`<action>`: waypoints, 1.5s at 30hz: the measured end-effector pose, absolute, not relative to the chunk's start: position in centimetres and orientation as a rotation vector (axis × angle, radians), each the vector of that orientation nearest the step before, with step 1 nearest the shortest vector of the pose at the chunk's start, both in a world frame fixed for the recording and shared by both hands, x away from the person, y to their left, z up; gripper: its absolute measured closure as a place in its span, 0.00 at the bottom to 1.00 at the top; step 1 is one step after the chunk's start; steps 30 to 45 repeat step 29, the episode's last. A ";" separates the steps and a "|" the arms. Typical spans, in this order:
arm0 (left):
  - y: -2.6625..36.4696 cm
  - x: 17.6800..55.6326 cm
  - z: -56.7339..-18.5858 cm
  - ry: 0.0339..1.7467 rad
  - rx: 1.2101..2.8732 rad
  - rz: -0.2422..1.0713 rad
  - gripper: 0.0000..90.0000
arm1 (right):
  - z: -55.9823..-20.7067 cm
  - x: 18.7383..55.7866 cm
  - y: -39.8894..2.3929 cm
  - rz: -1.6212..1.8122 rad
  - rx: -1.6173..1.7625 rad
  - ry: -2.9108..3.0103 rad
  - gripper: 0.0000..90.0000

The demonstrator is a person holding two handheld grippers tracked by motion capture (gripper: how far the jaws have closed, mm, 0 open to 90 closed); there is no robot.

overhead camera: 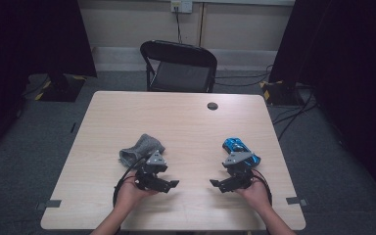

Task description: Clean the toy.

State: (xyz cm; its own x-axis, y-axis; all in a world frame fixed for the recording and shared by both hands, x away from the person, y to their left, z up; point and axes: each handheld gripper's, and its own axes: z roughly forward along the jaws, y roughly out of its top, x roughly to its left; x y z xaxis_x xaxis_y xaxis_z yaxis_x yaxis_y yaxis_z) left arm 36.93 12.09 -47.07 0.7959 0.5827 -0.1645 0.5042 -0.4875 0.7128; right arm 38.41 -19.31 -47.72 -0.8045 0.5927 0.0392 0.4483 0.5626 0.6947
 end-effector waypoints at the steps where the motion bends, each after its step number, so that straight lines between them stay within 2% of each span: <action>1: 12.0 36.9 -47.1 0.796 2.187 0.130 0.28 | -47.8 38.4 -19.3 1.067 0.872 2.599 0.15; 18: 11.2 36.1 -48.3 0.759 2.220 0.141 0.28 | -49.4 37.2 -18.7 0.998 0.832 2.628 0.14; 28: 11.2 35.7 -48.7 0.755 2.241 0.152 0.29 | -49.9 37.1 -18.8 1.042 0.843 2.601 0.11; 45: 11.2 35.7 -48.8 0.753 2.252 0.153 0.29 | -49.9 37.1 -18.8 1.046 0.842 2.598 0.11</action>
